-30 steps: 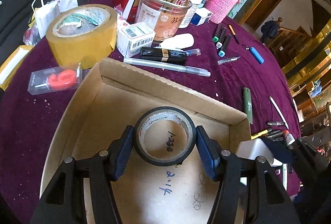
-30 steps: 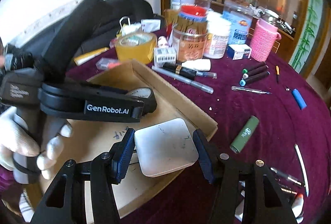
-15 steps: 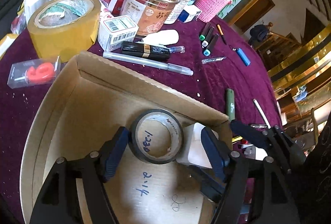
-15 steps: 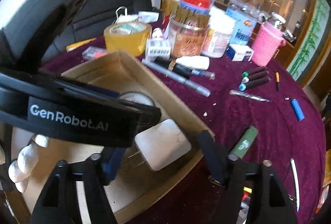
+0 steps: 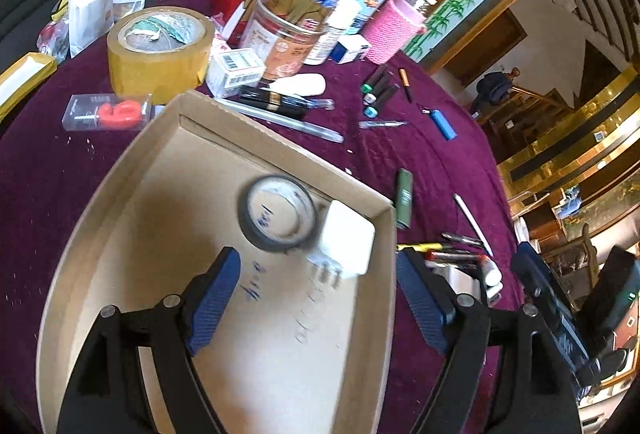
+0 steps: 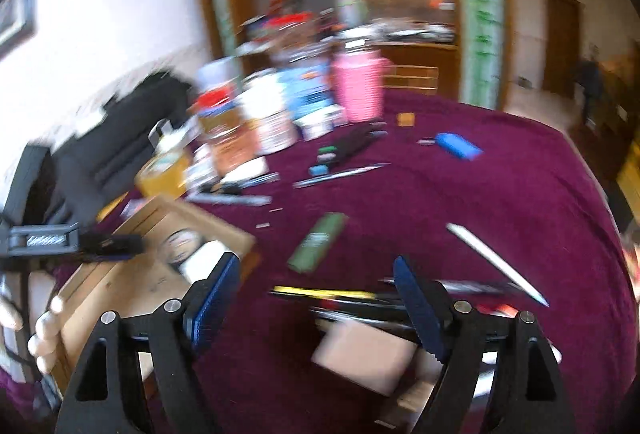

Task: Organize rigid objects
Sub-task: 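Carry the tape roll and white block into the cardboard tray and release both, then grasp the black marker with the left tool while the right tool grasps the white marker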

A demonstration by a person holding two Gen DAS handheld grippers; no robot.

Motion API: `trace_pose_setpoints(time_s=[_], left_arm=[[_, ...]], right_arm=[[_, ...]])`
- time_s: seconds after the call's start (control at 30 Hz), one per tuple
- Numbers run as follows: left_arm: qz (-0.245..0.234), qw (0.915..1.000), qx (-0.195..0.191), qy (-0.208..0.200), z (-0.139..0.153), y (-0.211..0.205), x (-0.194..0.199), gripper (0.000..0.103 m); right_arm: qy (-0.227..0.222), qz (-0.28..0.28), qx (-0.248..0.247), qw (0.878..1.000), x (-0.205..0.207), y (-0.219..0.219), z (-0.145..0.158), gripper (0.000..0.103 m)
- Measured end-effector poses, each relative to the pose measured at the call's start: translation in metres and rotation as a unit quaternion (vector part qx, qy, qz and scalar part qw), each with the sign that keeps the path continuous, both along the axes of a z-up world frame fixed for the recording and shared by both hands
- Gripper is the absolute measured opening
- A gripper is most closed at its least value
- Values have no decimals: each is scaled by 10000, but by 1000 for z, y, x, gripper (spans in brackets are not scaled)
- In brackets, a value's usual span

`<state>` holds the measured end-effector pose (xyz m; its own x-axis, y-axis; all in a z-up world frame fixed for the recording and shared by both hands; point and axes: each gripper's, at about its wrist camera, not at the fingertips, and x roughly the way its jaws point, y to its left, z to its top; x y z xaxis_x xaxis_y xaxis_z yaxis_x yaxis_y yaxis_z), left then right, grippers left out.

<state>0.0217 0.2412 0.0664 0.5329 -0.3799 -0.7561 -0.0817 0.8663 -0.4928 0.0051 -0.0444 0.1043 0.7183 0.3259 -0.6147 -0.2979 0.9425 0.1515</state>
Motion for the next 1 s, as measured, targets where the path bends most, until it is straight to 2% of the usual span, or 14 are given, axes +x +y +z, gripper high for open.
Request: trace_pose_setpoints(time_s=[0.1,0.2,0.37,0.4,0.43,0.47,0.63,0.73,1.0], left_arm=[[-36,10000,27,-47,5,-12,-10,83],[-183,9998,76,-47,8,-33,-19,83],[-620,9977,272,-15,6,-83,-26,83],[-702,9970,337,-5,4,-94,-26,83],[-787,9961,408,16,2,-106,-26,83],[-847,9954,453,47,-1,-116,-25,83],[-1031,9928,541,277,-21,-166,-11,83],[-1241,9899,623,273,-24,-197,-8,83],[-2072,9697,1291,-53,-22,-271,-5,82]], right_arm=[[-172,-689,203,9973,-13,-51,0,86],[-292,-1185,78,9925,-18,-82,-8,88],[-311,-1785,171,9833,-24,-122,-38,88],[-165,-1937,175,9808,-21,-130,-46,88],[-28,-1937,224,9808,-19,-135,-48,88],[-104,-1883,414,9812,-19,-139,-45,88],[-60,-1731,382,9841,-16,-135,-47,88],[-59,-1685,363,9850,-18,-135,-47,88],[-47,-1839,813,9796,-22,-152,-42,88]])
